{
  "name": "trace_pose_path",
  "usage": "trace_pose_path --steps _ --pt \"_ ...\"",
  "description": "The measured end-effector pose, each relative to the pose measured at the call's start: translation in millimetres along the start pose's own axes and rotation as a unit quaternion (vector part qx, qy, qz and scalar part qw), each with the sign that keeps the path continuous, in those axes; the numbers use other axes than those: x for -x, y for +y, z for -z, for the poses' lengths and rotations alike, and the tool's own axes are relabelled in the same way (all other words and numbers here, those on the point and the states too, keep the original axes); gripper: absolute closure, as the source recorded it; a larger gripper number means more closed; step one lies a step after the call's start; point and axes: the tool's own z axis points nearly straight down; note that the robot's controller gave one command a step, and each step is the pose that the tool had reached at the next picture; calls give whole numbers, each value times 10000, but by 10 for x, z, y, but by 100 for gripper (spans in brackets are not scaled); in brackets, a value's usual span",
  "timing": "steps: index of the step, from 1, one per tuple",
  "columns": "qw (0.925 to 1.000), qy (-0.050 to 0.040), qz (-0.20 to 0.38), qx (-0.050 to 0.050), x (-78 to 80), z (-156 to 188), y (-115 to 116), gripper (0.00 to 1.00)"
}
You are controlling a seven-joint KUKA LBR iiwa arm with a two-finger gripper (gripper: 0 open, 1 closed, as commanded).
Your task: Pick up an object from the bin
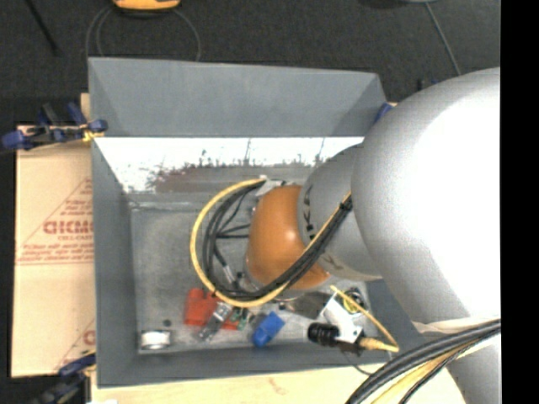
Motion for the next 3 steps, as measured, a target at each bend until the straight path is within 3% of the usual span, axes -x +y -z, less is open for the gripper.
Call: trace_pose_path --steps 1,2,3 --pt "9952 -20 -982 -24 -102 -2 201 0" --pt "9950 -31 -997 2 -90 14 218 100" --pt "9952 6 -974 -36 -71 385 222 100"
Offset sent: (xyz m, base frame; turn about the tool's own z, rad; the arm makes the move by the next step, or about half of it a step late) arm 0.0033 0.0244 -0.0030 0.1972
